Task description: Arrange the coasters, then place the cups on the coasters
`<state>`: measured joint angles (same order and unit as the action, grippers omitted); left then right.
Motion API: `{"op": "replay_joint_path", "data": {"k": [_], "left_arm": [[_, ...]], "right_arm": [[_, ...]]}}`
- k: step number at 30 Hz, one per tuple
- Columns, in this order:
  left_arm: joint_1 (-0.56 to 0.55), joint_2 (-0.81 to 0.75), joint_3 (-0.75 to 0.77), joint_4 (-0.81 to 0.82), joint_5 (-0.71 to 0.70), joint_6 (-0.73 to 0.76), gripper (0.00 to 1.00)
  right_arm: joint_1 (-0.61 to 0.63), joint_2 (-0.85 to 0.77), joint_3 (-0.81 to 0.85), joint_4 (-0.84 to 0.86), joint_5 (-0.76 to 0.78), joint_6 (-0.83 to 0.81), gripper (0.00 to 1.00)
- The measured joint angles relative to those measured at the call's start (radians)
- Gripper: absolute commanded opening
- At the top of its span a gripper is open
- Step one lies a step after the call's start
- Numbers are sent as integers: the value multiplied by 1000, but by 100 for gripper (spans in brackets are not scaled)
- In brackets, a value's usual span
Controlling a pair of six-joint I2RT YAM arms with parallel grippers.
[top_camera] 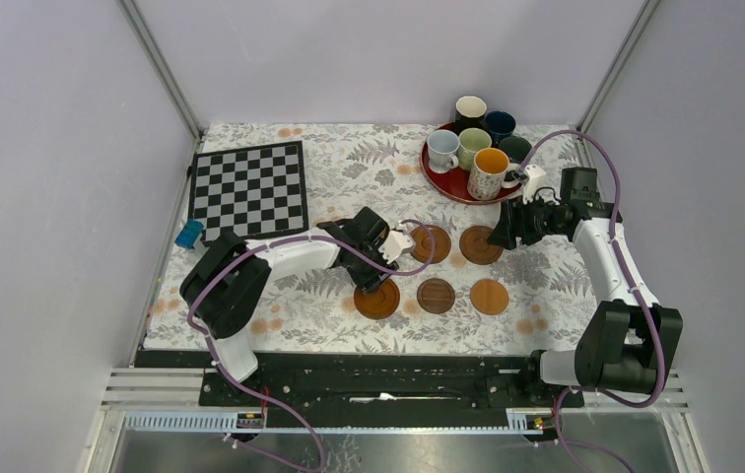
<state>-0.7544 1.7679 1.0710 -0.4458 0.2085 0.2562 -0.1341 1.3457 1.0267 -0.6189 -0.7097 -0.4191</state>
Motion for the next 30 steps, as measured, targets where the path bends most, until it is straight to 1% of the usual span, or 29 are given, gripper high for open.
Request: {"op": "replay_joint_path", "data": {"k": [12,14,15,17,18,19,20,21,23,28,30], "left_arm": [[5,-10,12,-22,-9,-1,58],[7,-21,30,-48,-7,0,63],[7,-32,42,-64,-4,2,65],[9,-63,63,-92,2,6,72],[14,-86,77,-108,8,9,79],[19,-110,91,-122,19,14,88],[29,-136,109,-139,35,17,96],[47,-165,128,-154,54,20,99],[96,-207,161,-177,93,22,99],[296,-278,196,-197,161,4,99],[362,-297,196,-209,179,-1,99]], "right_arm": [[0,0,0,-2,-16,-4,72],[0,0,0,-4,-19,-6,74],[0,0,0,-5,-21,-7,78],[0,0,0,-9,-36,-11,85],[0,0,1,-12,-42,-14,89],[0,0,2,-18,-45,-18,97],[0,0,3,-23,-48,-20,99],[0,0,6,-27,-50,-23,100],[0,0,15,-26,-49,-22,100],[0,0,50,18,-6,10,100],[0,15,94,23,23,13,100]]}}
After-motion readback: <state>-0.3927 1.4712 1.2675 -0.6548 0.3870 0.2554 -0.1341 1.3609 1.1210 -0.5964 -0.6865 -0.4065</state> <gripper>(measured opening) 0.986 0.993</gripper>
